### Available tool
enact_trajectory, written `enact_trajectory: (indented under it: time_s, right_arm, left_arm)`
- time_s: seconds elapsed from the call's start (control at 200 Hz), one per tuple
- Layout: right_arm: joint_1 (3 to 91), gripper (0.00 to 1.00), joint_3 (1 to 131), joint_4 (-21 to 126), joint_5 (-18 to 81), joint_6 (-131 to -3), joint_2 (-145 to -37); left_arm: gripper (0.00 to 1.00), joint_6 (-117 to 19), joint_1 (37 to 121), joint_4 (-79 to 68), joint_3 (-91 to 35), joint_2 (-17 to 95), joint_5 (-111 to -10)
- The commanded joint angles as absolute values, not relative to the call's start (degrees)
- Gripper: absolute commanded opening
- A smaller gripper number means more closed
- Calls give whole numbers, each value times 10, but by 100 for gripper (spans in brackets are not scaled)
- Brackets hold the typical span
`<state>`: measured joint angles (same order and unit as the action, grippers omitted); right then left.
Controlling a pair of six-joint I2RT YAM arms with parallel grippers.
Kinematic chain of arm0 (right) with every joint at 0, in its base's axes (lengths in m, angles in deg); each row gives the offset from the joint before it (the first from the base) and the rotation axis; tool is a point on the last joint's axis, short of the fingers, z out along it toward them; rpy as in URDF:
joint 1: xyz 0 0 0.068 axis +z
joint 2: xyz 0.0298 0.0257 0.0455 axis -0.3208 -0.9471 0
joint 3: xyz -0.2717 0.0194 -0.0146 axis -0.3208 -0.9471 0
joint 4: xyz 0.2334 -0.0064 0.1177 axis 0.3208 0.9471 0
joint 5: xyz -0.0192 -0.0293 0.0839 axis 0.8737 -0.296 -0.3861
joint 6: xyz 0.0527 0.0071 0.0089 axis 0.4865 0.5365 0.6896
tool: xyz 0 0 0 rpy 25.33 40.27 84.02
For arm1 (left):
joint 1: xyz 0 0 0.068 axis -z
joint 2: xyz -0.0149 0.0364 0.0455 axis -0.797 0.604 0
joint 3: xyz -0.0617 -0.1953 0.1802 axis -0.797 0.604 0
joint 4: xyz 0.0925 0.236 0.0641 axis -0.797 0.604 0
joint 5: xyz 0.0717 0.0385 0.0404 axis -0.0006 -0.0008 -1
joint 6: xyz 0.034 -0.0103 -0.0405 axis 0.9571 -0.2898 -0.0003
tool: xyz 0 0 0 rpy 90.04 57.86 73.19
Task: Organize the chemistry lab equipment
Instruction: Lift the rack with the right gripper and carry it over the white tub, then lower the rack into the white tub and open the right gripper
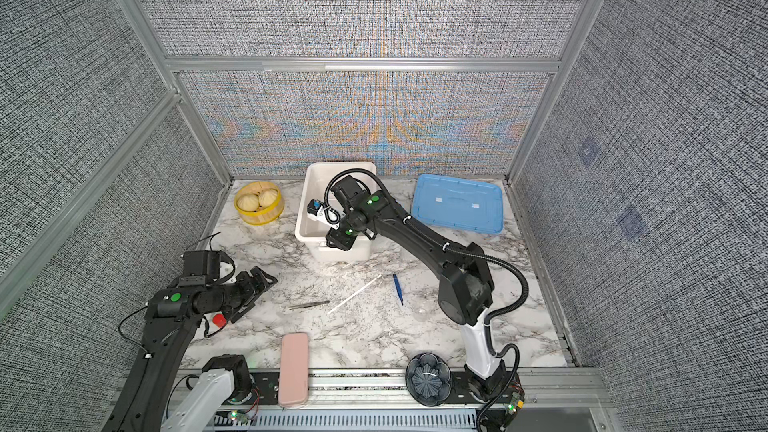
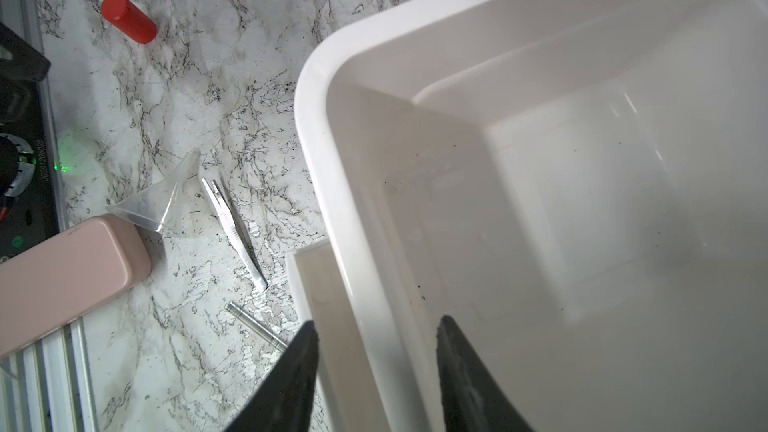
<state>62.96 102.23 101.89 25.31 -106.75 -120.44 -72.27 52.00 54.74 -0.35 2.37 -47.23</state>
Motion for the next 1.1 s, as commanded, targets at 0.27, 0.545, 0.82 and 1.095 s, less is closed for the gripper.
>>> enact_trajectory:
  time_s: [0.27, 0.545, 0.82, 1.095]
  right_arm:
    - [641, 21, 1056, 1034, 201, -955, -1233]
    - [673, 21, 1091, 944, 263, -802, -1274]
    - [712, 21, 1200, 958, 411, -661, -1344]
    - [728, 21, 1215, 966, 471, -615, -1352]
  left_arm:
    - [92, -724, 520, 519, 9, 17, -490]
    - [93, -734, 520, 508, 8, 28, -492]
    - [93, -740, 520, 505, 10, 32, -493]
    - [93, -738, 520, 492, 4, 44, -478]
